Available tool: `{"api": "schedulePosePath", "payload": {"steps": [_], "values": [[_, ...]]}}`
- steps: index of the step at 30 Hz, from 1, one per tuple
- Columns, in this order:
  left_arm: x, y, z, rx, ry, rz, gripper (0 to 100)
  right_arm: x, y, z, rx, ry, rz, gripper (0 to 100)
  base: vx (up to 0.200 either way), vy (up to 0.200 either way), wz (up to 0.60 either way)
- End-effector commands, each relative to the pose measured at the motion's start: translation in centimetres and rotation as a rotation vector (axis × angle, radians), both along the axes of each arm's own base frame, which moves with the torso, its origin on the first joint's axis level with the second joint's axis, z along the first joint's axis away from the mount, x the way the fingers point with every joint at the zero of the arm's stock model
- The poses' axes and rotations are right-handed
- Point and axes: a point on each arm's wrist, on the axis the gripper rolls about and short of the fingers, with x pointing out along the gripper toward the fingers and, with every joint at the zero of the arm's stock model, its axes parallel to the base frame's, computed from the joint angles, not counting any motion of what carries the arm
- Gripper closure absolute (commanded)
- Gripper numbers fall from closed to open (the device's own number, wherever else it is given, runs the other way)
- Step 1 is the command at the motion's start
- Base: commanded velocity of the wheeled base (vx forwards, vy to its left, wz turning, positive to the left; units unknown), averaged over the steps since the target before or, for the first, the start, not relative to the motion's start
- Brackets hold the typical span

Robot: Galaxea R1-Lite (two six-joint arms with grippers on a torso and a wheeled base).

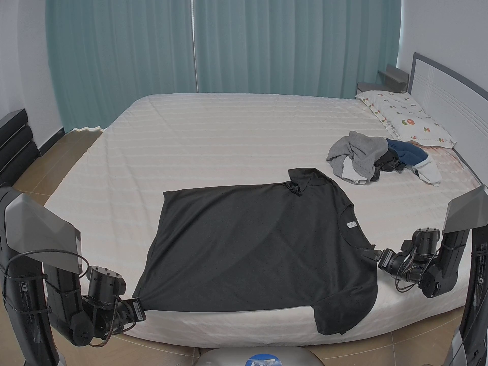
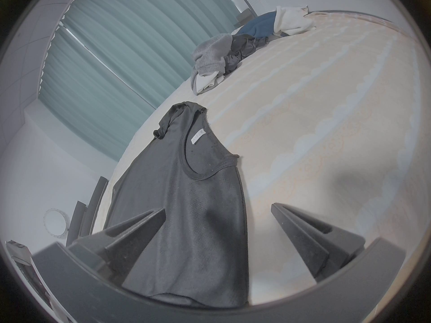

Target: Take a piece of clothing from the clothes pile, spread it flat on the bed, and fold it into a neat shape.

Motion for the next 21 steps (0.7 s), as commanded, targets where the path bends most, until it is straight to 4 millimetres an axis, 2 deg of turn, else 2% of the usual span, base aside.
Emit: {"api": "schedulePosePath", "payload": {"steps": [1,12,21], "values": [[0.0,0.0,-0.1,0.001,0.003,0.001,100,1.0,-0.1,-0.6,-0.001,0.002,-0.001,100,0.000,0.000,0.00],[-0.1,0.1,0.0,0.002,0.003,0.001,100,3.7,-0.4,-0.2,-0.017,-0.027,-0.027,100,0.000,0.000,0.00],[0.0,0.0,0.1,-0.002,-0.008,0.002,100,4.9,-0.7,0.4,-0.019,-0.064,-0.034,100,0.000,0.000,0.00]]}}
